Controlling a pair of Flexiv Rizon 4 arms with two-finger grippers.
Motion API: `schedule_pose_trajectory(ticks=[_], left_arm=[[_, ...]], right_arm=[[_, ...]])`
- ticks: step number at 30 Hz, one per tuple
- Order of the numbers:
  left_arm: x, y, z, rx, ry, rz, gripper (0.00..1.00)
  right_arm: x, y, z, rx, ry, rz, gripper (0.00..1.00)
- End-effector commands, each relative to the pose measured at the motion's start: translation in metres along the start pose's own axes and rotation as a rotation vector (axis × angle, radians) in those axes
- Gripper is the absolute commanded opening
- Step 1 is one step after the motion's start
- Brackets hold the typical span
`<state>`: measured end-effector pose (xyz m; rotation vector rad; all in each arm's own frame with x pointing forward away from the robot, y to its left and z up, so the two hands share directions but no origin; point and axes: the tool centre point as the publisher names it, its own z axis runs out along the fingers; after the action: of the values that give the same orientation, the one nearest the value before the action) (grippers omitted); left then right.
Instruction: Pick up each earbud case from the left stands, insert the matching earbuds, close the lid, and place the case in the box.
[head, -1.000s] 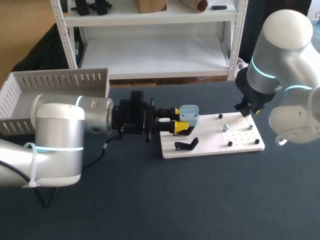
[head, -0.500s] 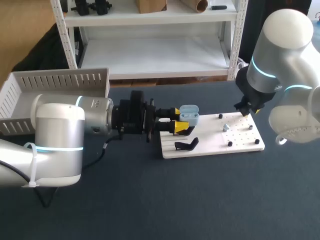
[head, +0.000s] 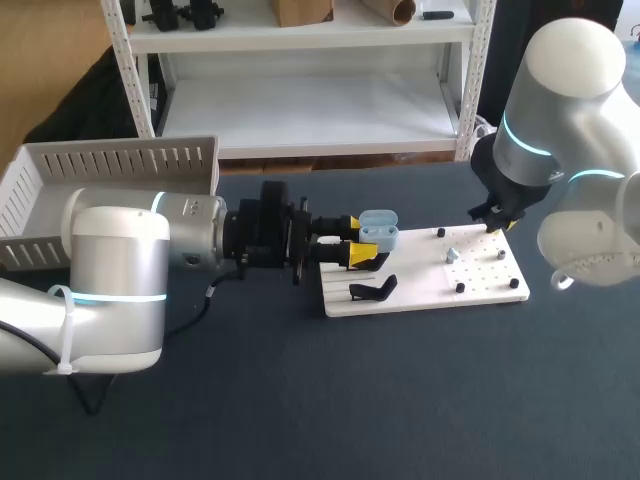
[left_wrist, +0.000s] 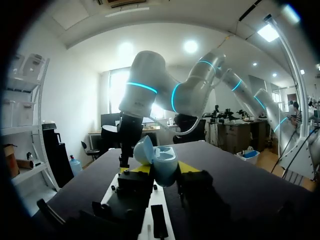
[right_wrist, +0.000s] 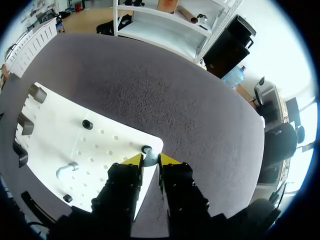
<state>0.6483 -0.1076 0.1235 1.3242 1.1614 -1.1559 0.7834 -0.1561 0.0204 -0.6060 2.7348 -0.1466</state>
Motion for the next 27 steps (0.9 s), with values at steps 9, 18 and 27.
schedule_pose_trajectory(ticks=[9, 18, 27], left_arm=[[0.001, 0.001, 0.000, 0.000, -0.003, 0.002, 0.00], [0.001, 0.001, 0.000, 0.000, -0.003, 0.002, 0.00], [0.001, 0.001, 0.000, 0.000, -0.003, 0.002, 0.00]], right_arm=[[0.008, -0.004, -0.033, 0.010, -0.047, -0.018, 0.00], [0.024, 0.001, -0.092, 0.010, -0.085, -0.048, 0.00], [0.036, 0.039, -0.164, 0.137, -0.014, -0.050, 0.00]])
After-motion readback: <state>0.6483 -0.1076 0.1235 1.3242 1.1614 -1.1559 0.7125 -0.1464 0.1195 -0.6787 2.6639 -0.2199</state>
